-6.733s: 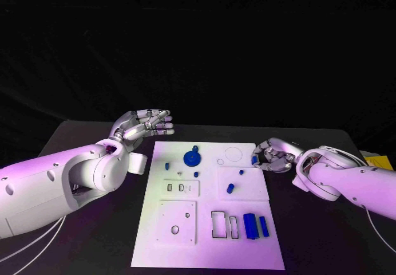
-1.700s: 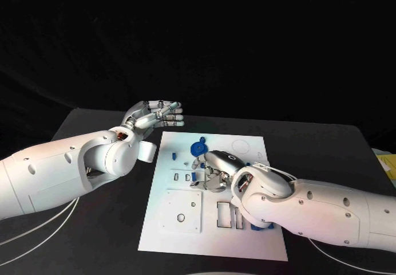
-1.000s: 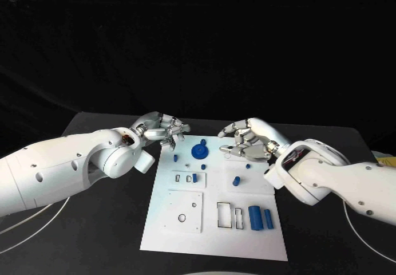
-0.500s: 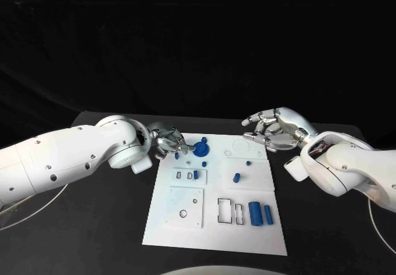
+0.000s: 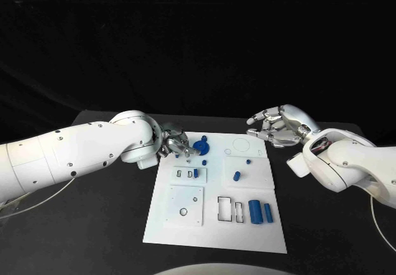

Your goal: Assemble the parts on the task board

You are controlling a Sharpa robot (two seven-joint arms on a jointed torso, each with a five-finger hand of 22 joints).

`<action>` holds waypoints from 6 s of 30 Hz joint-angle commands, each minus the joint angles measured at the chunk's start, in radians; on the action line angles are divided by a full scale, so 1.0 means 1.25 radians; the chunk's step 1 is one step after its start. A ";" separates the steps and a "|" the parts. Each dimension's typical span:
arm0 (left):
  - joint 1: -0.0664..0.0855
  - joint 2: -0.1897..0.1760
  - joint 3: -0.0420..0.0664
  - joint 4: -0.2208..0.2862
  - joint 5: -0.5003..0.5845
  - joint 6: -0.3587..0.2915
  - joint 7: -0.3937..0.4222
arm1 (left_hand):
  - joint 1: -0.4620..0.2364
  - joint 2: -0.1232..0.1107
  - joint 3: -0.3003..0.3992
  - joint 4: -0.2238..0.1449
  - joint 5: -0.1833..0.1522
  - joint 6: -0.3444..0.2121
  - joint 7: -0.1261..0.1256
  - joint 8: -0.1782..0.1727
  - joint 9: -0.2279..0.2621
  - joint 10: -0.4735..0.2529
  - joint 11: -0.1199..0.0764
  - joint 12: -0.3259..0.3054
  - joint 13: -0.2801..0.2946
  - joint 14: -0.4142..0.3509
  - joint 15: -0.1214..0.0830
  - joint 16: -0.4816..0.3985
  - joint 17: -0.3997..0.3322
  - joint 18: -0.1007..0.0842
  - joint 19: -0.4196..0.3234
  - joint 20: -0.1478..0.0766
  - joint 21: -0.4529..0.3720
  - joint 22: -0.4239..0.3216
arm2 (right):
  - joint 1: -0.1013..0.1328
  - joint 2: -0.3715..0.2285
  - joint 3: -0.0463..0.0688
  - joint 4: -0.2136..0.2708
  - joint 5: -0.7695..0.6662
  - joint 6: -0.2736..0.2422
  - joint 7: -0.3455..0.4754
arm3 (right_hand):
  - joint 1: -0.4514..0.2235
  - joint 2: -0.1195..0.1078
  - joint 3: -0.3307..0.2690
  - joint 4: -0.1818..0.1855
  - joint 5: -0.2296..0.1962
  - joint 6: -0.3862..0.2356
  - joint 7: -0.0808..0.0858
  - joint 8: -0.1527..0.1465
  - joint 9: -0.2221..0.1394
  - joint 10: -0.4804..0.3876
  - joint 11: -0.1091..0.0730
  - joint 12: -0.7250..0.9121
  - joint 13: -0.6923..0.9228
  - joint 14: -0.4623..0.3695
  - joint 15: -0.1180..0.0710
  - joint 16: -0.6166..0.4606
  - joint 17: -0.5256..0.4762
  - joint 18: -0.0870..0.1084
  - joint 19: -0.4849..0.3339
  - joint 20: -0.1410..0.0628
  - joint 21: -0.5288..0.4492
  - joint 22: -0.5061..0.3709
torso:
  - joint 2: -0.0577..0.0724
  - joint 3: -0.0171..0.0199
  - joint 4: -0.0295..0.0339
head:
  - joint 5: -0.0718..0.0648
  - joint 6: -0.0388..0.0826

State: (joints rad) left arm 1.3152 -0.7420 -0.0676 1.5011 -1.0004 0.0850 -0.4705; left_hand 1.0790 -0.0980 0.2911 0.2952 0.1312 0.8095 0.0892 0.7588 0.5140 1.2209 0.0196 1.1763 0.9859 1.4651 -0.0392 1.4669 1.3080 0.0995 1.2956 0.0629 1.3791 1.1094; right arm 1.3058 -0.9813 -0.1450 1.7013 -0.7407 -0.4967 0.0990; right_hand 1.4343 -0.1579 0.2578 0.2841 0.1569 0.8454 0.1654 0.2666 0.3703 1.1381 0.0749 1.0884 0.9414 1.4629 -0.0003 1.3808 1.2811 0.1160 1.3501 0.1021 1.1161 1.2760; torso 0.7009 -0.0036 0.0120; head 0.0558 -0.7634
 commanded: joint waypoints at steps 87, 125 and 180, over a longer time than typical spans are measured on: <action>0.004 0.092 -0.028 -0.062 0.015 0.205 -0.041 | 0.082 -0.002 0.202 -0.014 0.008 -0.022 -0.011 0.055 0.029 -0.026 -0.012 -0.018 -0.039 0.053 -0.012 0.015 0.102 -0.007 -0.008 -0.003 0.007 0.007 | -0.004 0.021 -0.008 -0.024 -0.034 0.011 -0.055 | -0.016 0.009 0.000 0.000 0.029 -0.020 0.004 0.000 -0.002 -0.028 0.006 -0.002 -0.014 0.008 0.005 -0.039 -0.054 0.002 -0.043 0.006 -0.087 -0.048 | 0.002 -0.0014 -0.0004 | 0.001 -0.034; -0.010 -0.015 -0.022 0.025 0.135 0.033 -0.005 | 0.051 -0.089 0.528 -0.221 0.100 -0.019 -0.013 0.112 0.070 0.014 -0.018 -0.009 -0.030 0.059 -0.018 0.028 0.120 -0.014 0.014 -0.011 0.032 0.056 | -0.006 0.014 -0.008 -0.030 -0.028 0.008 -0.051 | -0.028 0.015 -0.001 0.004 0.036 -0.023 0.005 0.000 -0.003 -0.030 0.007 -0.002 -0.015 0.006 0.006 -0.042 -0.055 0.003 -0.047 0.007 -0.096 -0.052 | 0.001 -0.0012 0.0020 | 0.007 -0.035; -0.061 -0.018 -0.026 0.062 -0.120 -0.041 -0.017 | 0.044 -0.122 0.561 -0.226 0.147 0.014 -0.023 0.111 0.066 0.052 -0.028 0.015 0.004 0.064 -0.028 0.036 0.130 -0.020 0.037 -0.021 0.051 0.091 | -0.009 0.010 -0.008 -0.034 -0.027 0.011 -0.049 | -0.041 0.020 -0.002 0.005 0.037 -0.023 0.005 0.002 -0.003 -0.032 0.008 -0.002 -0.017 0.006 0.006 -0.044 -0.055 0.004 -0.048 0.007 -0.100 -0.053 | -0.001 -0.0006 0.0044 | 0.006 -0.053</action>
State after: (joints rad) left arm 1.2395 -0.7672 -0.1006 1.5782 -1.1285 -0.0050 -0.4877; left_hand 1.1237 -0.2483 0.7881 0.2123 0.3090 0.8244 0.0651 0.8948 0.5958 1.2801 -0.0176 1.1887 0.9906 1.4649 -0.0676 1.5085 1.3080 0.0841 1.3349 0.0342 1.4377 1.2220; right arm 1.2959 -0.9686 -0.1553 1.6571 -0.7699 -0.4951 0.0317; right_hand 1.3922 -0.1316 0.2552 0.2868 0.1973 0.8251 0.1713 0.2665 0.3675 1.1075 0.0840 1.0883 0.9218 1.4654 0.0025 1.3321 1.2128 0.1157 1.2962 0.1094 0.9960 1.2108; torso 0.7002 -0.0044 0.0171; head 0.0635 -0.8288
